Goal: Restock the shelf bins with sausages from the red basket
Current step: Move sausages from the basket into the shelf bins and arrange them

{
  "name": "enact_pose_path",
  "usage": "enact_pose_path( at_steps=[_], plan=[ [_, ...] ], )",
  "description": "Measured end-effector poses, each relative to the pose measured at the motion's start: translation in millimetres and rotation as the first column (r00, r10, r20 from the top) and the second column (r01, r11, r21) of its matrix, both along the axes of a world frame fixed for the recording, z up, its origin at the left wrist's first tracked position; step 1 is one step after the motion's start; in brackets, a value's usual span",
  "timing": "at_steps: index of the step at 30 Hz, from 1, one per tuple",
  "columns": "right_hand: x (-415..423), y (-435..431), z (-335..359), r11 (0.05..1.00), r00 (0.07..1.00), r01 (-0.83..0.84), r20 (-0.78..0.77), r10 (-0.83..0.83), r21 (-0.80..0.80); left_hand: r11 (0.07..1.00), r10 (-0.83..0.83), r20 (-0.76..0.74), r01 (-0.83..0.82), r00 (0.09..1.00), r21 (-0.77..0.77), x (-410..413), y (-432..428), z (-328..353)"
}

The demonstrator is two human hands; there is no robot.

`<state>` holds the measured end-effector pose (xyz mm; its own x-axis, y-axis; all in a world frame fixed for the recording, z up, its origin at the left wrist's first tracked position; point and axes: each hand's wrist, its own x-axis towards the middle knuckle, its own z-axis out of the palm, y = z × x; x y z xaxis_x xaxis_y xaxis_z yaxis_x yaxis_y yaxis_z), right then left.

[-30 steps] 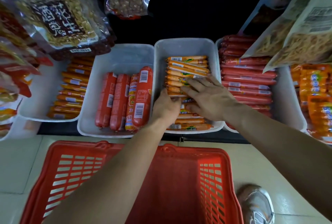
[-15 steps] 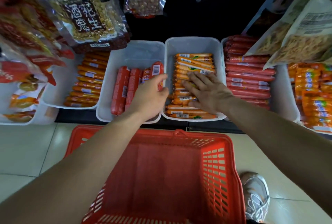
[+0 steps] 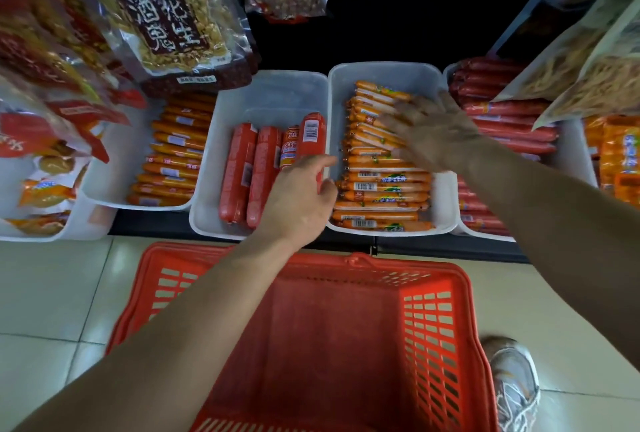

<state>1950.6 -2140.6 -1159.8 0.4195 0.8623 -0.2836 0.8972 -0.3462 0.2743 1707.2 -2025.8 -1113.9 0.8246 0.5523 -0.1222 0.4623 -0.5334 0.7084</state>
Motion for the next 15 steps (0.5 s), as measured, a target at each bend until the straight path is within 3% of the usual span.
enact_pose_path(
  at_steps=[3, 6, 9, 12, 15],
  plan=[
    [-29, -6, 4, 0.989, 0.998, -0.014, -0.062, 0.023, 0.147, 0.994, -0.007, 0.008, 0.008, 1.000, -0.105, 4, -19, -3],
    [-60, -16, 6, 0.973, 0.961, -0.027, -0.261, 0.088, 0.230, 0.991, 0.076, 0.060, -0.069, 0.995, -0.114, 1, -24, -9],
    [-83, -2, -7, 0.963, 0.899, -0.135, -0.380, 0.218, 0.231, 0.982, 0.183, 0.129, -0.174, 0.975, -0.080, -7, -12, -6],
    [-91, 22, -20, 0.956, 0.876, -0.238, -0.388, 0.287, 0.171, 0.965, 0.259, 0.096, -0.253, 0.961, -0.073, -17, 8, 2],
    [-85, 29, -28, 0.958, 0.883, -0.238, -0.376, 0.282, 0.160, 0.949, 0.309, 0.049, -0.305, 0.950, -0.077, -30, 25, 1]
  ],
)
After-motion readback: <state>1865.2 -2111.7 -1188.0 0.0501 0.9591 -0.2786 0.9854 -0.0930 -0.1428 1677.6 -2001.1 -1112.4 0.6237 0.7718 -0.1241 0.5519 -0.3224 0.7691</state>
